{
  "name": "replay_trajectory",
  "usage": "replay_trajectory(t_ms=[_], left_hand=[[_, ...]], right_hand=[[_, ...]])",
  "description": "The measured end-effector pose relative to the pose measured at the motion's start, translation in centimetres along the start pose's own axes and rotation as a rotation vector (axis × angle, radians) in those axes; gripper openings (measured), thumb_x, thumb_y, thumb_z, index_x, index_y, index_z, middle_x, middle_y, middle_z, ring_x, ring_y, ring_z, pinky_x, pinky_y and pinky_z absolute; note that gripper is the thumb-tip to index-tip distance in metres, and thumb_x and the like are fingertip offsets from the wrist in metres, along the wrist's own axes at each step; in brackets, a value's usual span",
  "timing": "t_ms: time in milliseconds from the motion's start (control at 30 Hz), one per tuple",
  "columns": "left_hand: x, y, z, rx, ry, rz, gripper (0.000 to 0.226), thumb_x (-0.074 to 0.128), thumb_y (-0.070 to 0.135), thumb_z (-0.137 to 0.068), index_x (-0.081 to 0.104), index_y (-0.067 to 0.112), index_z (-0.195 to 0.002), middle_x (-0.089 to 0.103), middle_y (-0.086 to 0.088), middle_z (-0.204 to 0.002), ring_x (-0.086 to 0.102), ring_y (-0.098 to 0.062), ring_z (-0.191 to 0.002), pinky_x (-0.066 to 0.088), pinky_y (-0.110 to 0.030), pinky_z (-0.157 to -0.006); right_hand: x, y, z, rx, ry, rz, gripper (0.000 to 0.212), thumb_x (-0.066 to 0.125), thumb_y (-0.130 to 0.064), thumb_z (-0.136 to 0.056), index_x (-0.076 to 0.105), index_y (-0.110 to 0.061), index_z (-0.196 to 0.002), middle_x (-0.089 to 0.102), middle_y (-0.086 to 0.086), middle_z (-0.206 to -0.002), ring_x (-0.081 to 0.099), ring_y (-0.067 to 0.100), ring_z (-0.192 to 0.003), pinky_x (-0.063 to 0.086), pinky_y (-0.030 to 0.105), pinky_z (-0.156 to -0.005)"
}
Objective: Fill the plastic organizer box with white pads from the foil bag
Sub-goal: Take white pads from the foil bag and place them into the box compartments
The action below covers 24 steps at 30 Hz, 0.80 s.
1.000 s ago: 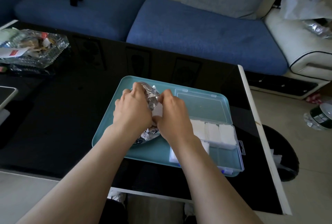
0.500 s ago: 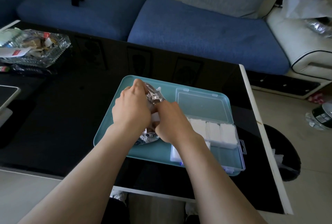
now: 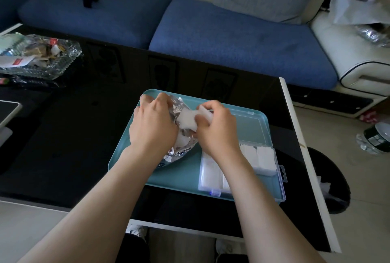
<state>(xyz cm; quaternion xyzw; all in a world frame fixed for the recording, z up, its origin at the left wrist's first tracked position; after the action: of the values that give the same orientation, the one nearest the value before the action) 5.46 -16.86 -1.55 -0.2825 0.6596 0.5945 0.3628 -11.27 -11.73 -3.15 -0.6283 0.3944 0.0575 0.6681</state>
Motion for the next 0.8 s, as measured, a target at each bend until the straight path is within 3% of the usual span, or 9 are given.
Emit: replay_trajectory(t_ms=[133, 233, 367, 500, 567, 633, 700, 800], left_hand=[[0.0, 1.0, -0.1, 0.017, 0.033, 0.049, 0.035, 0.057, 0.022, -0.095, 0.070, 0.027, -0.127, 0.045, -0.007, -0.147, 0.038, -0.039, -0.135, 0.034, -0.046, -0.110], [-0.4, 2.5, 0.2, 0.087, 0.100, 0.110, 0.035, 0.052, 0.030, -0.094, 0.076, 0.025, -0.119, 0.051, -0.002, -0.145, 0.031, -0.030, -0.138, 0.030, -0.041, -0.111], [-1.3, 4.8, 1.1, 0.195, 0.206, 0.289, 0.027, 0.056, 0.038, -0.100, 0.076, 0.021, -0.108, 0.064, 0.004, -0.117, 0.049, -0.018, -0.115, 0.034, -0.024, -0.091], [-0.4, 6.7, 1.7, 0.204, 0.128, 0.518, 0.016, 0.063, 0.034, -0.102, 0.072, 0.022, -0.105, 0.072, 0.012, -0.086, 0.066, -0.001, -0.081, 0.044, -0.012, -0.066], [0.7, 6.6, 1.8, 0.110, 0.064, 0.702, 0.010, 0.064, 0.026, -0.102, 0.072, 0.020, -0.103, 0.075, 0.006, -0.083, 0.071, -0.005, -0.080, 0.054, -0.020, -0.071], [2.4, 6.6, 2.1, -0.046, -0.040, 0.983, 0.011, 0.064, 0.018, -0.102, 0.071, 0.010, -0.103, 0.078, -0.010, -0.093, 0.077, -0.024, -0.093, 0.064, -0.039, -0.084], [3.8, 7.1, 2.7, -0.180, -0.137, 1.207, 0.019, 0.064, 0.015, -0.103, 0.066, -0.003, -0.109, 0.076, -0.021, -0.103, 0.077, -0.031, -0.100, 0.065, -0.040, -0.087], [4.9, 7.8, 3.2, -0.242, -0.230, 1.281, 0.024, 0.059, 0.017, -0.107, 0.056, -0.004, -0.118, 0.077, -0.018, -0.109, 0.079, -0.028, -0.099, 0.065, -0.040, -0.084]], right_hand=[[-2.4, 0.7, 0.0, 0.090, 0.136, -0.271, 0.020, 0.073, -0.018, -0.095, 0.072, -0.027, -0.113, 0.070, -0.009, -0.104, 0.067, 0.004, -0.082, 0.046, 0.010, -0.060], [-3.1, 1.1, 0.3, 0.173, 0.169, -0.466, 0.023, 0.076, -0.025, -0.096, 0.070, -0.029, -0.117, 0.073, -0.007, -0.108, 0.074, 0.008, -0.088, 0.060, 0.022, -0.072], [-3.9, 1.4, 0.9, 0.249, 0.167, -0.623, 0.023, 0.072, -0.031, -0.100, 0.065, -0.027, -0.122, 0.074, -0.006, -0.110, 0.074, 0.005, -0.089, 0.058, 0.017, -0.069], [-4.4, 1.6, 1.4, 0.299, 0.130, -0.791, 0.019, 0.070, -0.026, -0.101, 0.066, -0.024, -0.119, 0.075, 0.000, -0.110, 0.076, 0.012, -0.092, 0.058, 0.023, -0.074], [-5.0, 1.8, 1.6, 0.305, 0.132, -0.819, 0.019, 0.074, -0.023, -0.098, 0.071, -0.020, -0.116, 0.078, 0.003, -0.108, 0.078, 0.017, -0.093, 0.060, 0.026, -0.075], [-6.1, 2.1, 2.0, 0.265, 0.139, -0.744, 0.020, 0.078, -0.025, -0.095, 0.075, -0.021, -0.115, 0.079, -0.004, -0.104, 0.077, 0.009, -0.093, 0.059, 0.020, -0.073], [-7.4, 2.3, 2.5, 0.205, 0.144, -0.641, 0.020, 0.079, -0.030, -0.094, 0.078, -0.025, -0.114, 0.079, -0.010, -0.100, 0.074, 0.001, -0.093, 0.056, 0.013, -0.072], [-8.7, 2.4, 3.2, 0.133, 0.170, -0.501, 0.020, 0.080, -0.030, -0.094, 0.080, -0.023, -0.112, 0.080, -0.009, -0.094, 0.074, 0.002, -0.088, 0.057, 0.014, -0.071]])
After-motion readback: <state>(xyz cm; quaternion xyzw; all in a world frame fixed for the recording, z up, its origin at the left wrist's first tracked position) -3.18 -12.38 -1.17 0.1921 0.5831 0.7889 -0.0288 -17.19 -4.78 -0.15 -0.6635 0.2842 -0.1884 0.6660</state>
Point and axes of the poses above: each hand's wrist, its own z-axis away from the middle knuckle, its own x-axis out of the palm, y = z × x, the point moved 9 cm from there along -z, towards the middle knuckle
